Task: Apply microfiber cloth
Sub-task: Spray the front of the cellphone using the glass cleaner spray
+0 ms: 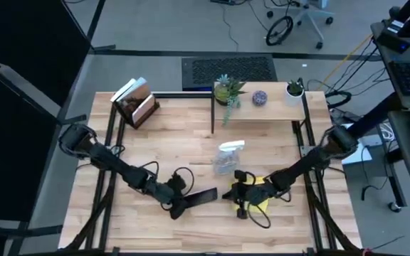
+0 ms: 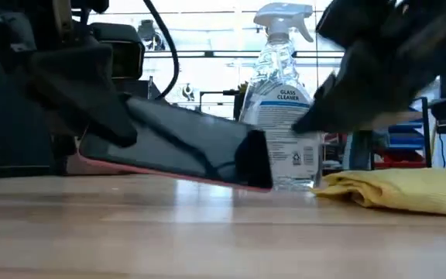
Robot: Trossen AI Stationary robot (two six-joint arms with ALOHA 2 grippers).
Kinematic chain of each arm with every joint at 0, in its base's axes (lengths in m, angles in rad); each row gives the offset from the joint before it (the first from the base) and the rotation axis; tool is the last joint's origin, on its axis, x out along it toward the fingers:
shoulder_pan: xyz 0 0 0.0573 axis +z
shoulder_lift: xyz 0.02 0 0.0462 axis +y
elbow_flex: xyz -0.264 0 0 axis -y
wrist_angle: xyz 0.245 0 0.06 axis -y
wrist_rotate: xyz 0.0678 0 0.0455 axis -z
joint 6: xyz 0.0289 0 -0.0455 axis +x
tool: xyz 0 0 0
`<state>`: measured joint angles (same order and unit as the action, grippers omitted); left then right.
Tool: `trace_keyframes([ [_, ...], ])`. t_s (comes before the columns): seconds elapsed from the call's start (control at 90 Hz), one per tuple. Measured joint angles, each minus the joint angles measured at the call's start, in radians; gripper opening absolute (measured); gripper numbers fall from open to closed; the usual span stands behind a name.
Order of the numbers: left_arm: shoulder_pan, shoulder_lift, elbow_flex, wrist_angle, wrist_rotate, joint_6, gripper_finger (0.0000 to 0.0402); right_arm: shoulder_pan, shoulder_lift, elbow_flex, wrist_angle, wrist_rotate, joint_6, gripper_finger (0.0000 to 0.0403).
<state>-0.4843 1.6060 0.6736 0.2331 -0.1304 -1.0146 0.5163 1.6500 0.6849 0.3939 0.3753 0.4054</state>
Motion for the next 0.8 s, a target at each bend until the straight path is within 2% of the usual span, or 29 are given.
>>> trace_keyframes([
  [0.1, 0.000, -0.038, 0.042, -0.147, 0.004, 0.016, 0.0018, 0.002, -0.099, -0.002, -0.048, 0.005, -0.012, 0.0031],
  [0.256, 0.002, -0.030, 0.185, -0.386, 0.024, 0.119, 0.0018, -0.018, -0.199, -0.001, -0.022, -0.025, -0.078, 0.0105],
  [0.389, 0.002, -0.023, 0.335, -0.535, 0.022, 0.224, 0.0018, -0.050, -0.183, 0.026, -0.015, -0.115, -0.099, 0.0164],
  [0.467, 0.003, -0.018, 0.410, -0.564, 0.004, 0.286, 0.0018, -0.053, -0.141, 0.073, -0.055, -0.141, -0.139, 0.0187],
  [0.622, 0.007, -0.017, 0.480, -0.589, -0.020, 0.385, 0.0018, -0.051, -0.079, 0.209, -0.226, -0.108, -0.215, 0.0202],
  [0.722, 0.012, -0.015, 0.482, -0.600, -0.020, 0.392, 0.0018, -0.052, -0.060, 0.269, -0.313, -0.097, -0.220, 0.0197],
  [0.8, 0.013, -0.015, 0.482, -0.616, -0.020, 0.393, 0.0018, -0.053, -0.056, 0.290, -0.315, -0.105, -0.219, 0.0186],
])
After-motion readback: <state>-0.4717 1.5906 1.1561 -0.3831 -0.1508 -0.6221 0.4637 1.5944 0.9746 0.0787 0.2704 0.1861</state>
